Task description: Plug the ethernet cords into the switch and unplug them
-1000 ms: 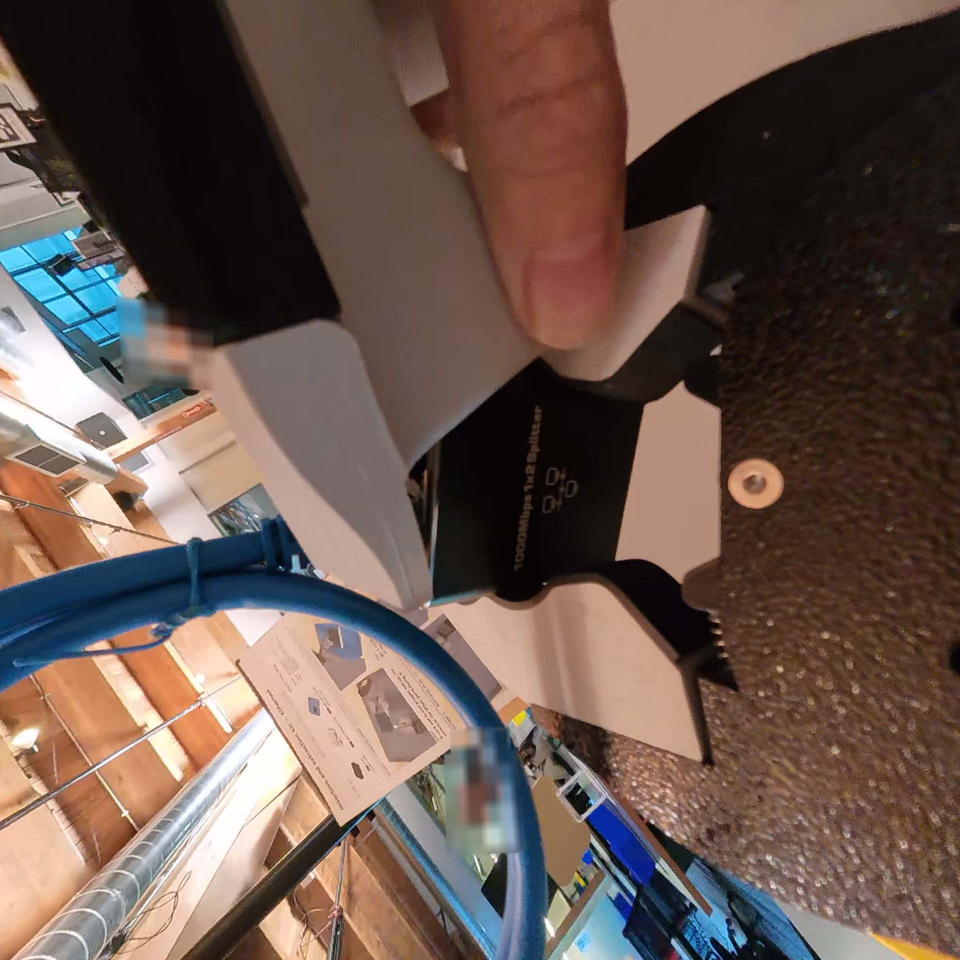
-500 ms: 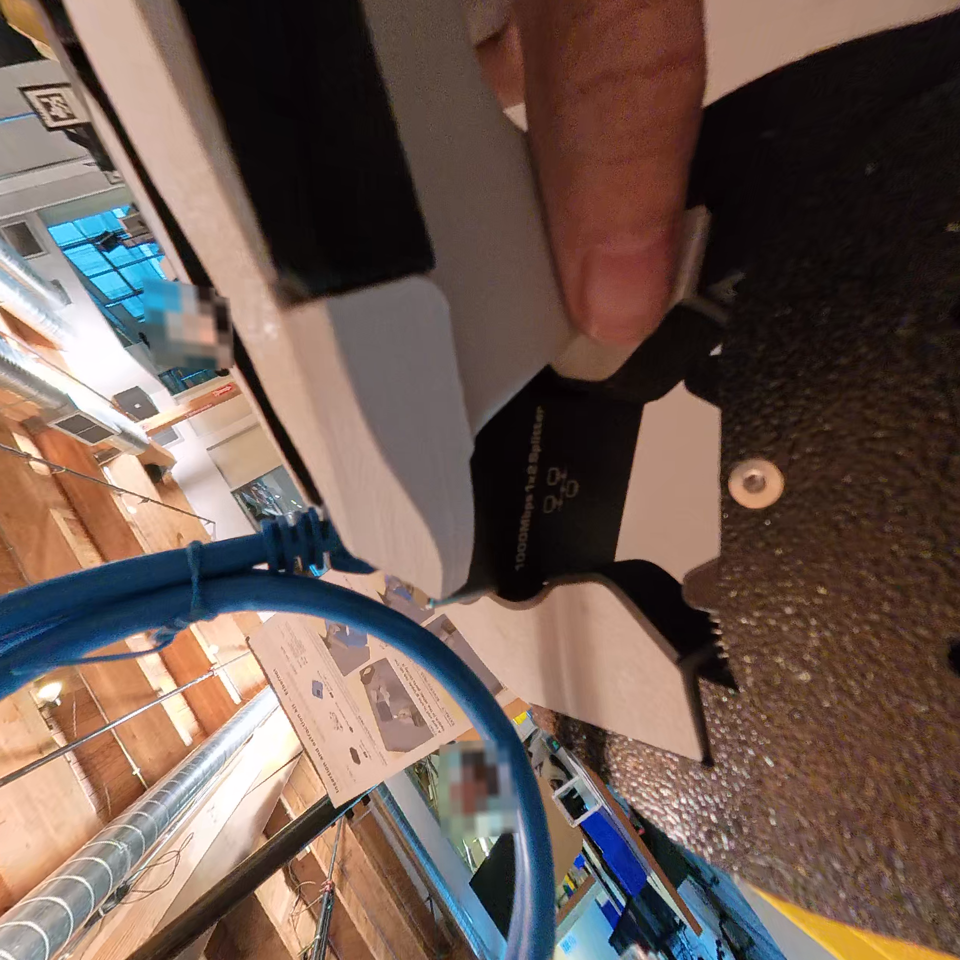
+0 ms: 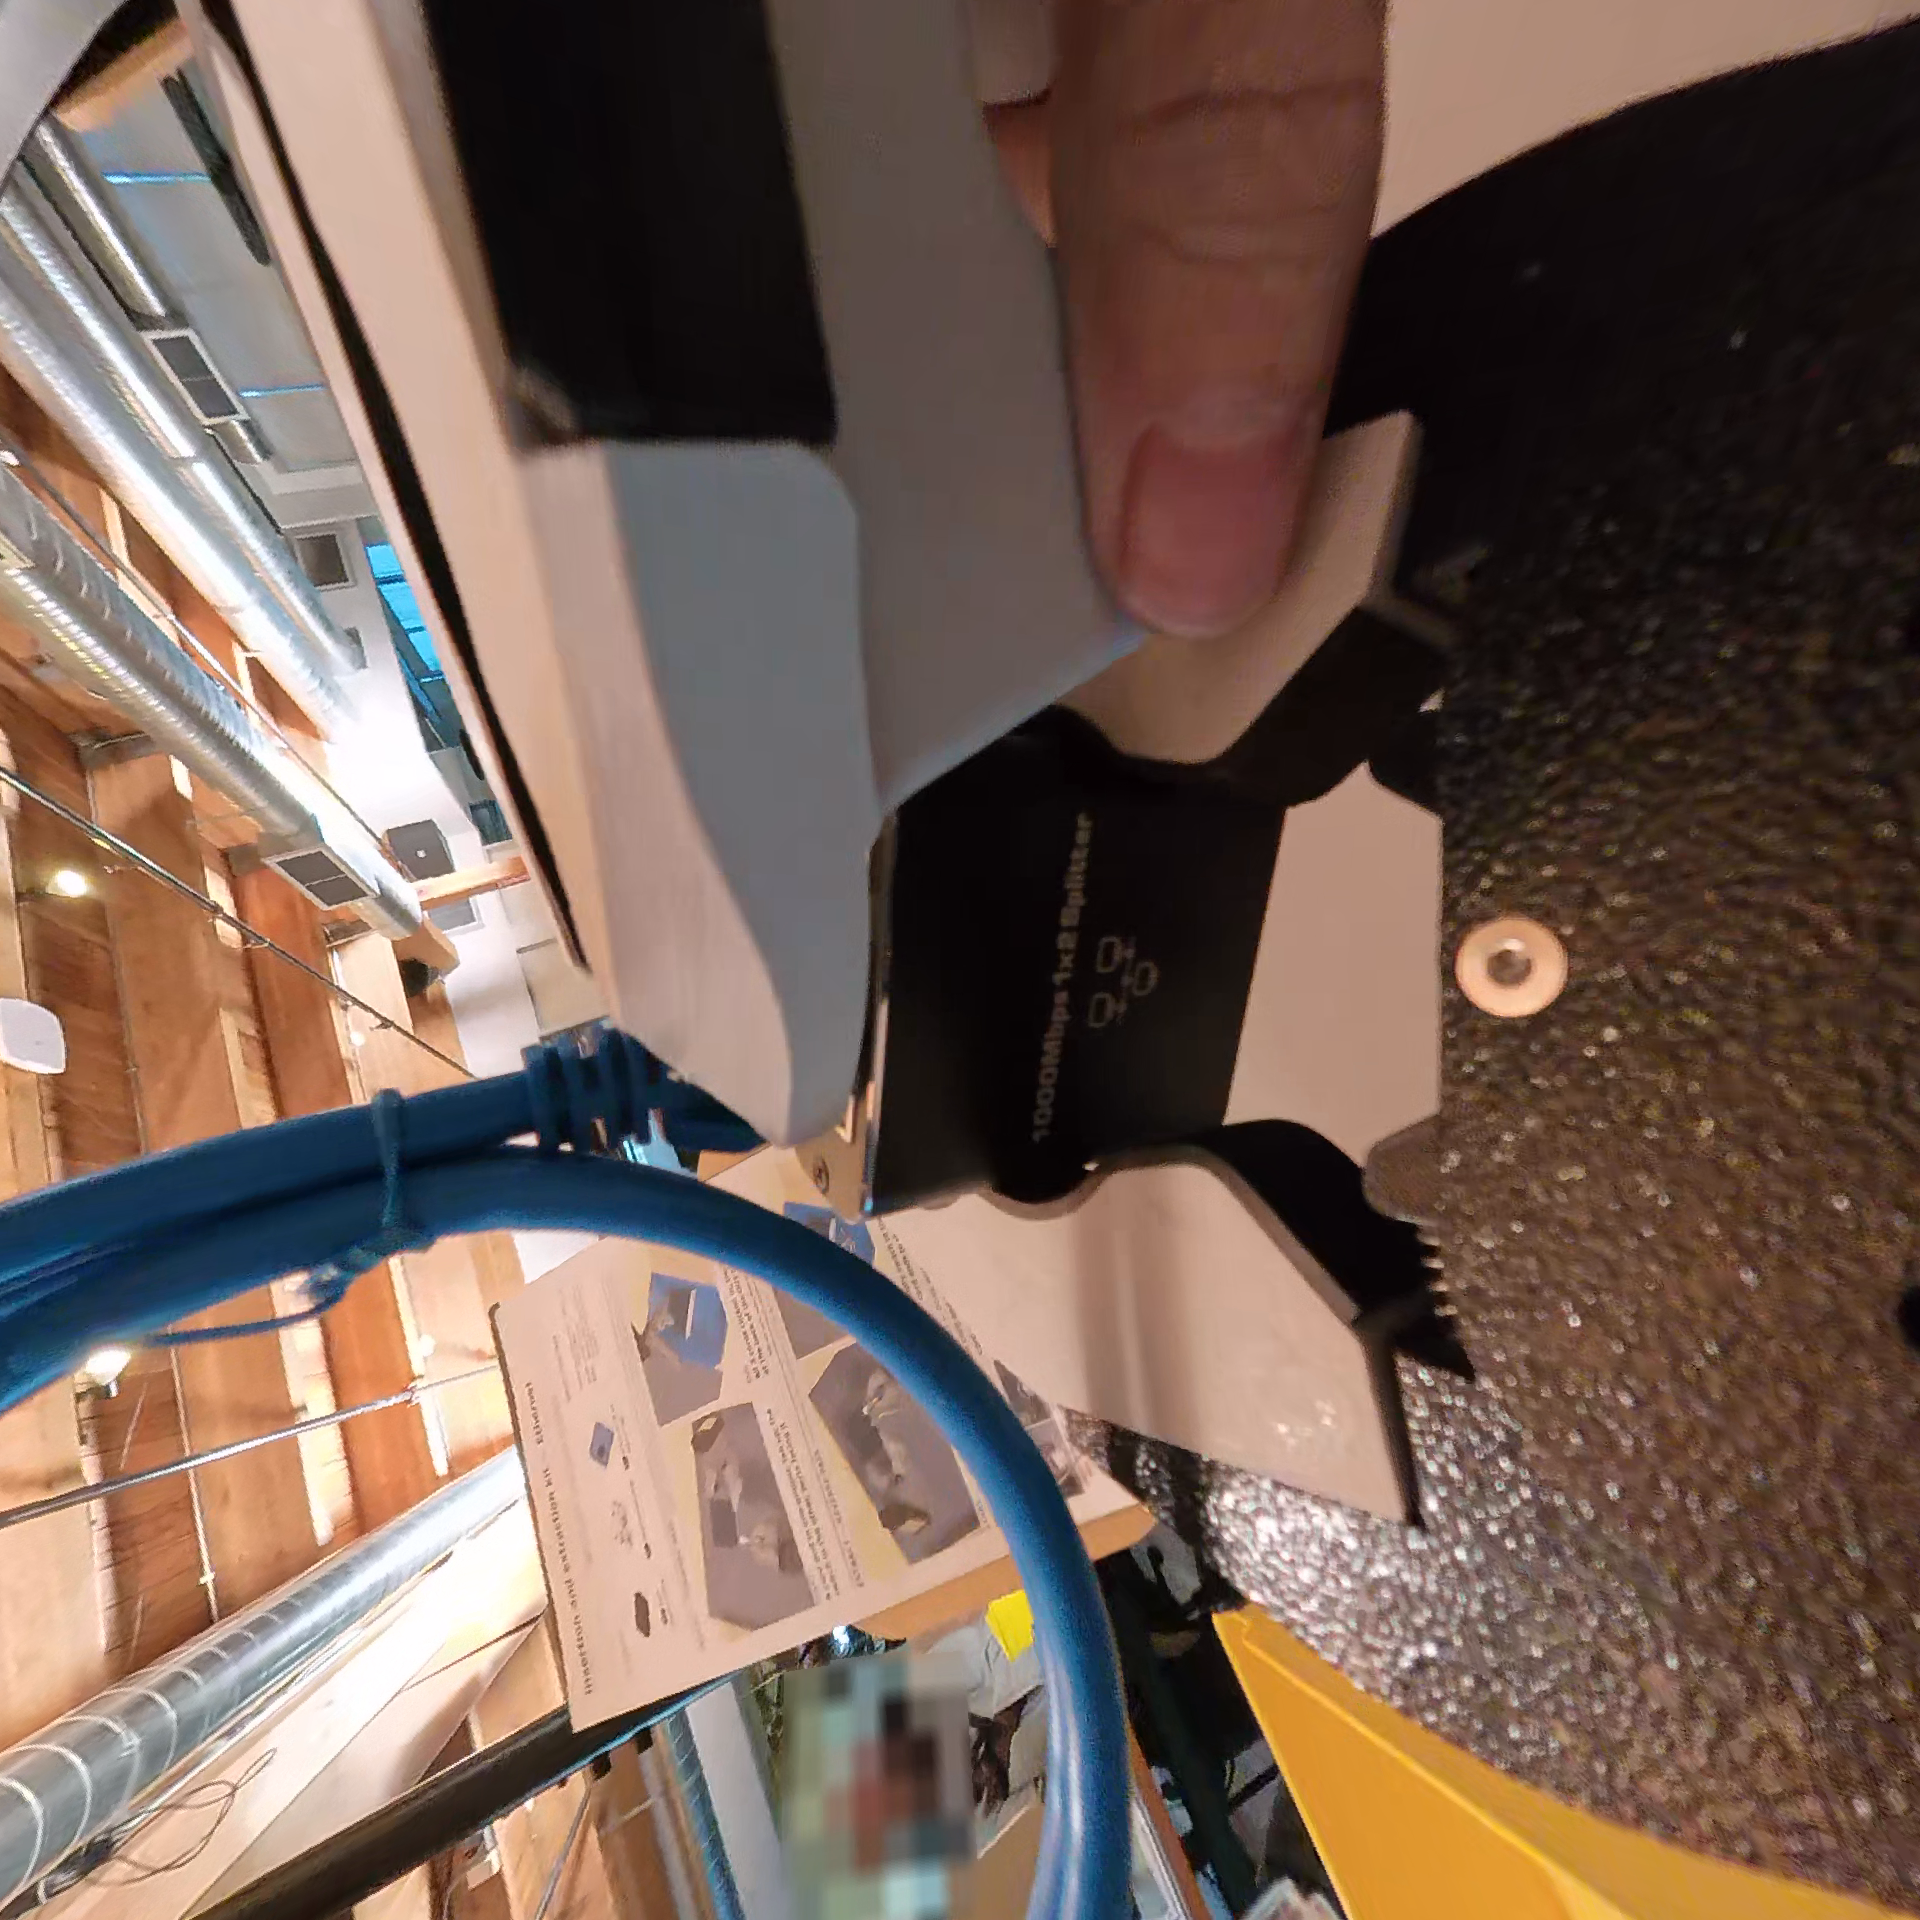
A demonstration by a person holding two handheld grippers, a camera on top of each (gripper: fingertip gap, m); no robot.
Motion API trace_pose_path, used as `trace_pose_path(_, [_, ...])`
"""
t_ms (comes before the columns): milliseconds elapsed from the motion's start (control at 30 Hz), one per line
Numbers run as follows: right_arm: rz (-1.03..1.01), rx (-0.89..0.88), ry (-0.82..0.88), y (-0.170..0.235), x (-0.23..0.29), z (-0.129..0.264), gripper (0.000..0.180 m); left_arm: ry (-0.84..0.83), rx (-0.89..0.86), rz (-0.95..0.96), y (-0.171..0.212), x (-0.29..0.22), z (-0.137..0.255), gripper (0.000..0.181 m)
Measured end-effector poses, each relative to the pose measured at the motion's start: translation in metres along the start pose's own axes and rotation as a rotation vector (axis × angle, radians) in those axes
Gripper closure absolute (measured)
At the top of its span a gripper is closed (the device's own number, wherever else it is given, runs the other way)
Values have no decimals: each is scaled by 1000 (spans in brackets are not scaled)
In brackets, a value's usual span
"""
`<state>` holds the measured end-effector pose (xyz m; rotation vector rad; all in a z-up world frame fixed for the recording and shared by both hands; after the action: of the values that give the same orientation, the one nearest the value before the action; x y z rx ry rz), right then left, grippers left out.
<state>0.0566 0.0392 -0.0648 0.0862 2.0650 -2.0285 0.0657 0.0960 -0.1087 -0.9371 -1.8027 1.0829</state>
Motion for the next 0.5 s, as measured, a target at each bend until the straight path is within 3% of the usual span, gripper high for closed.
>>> trace_pose_path(500, [21,118,48,17,-2,-7,166,34,29,87,22,-6,-3,107])
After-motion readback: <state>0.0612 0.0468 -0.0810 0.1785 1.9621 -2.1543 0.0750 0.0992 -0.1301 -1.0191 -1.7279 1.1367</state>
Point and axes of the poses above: each gripper's, where its closed fingertips meet, z back along the fingers, y out of its underside, x = y × z across the jaws, the point moved 6 cm from there along z, back along the fingers, and after that the axes turned 13 degrees about -y, right-handed, at the moved point
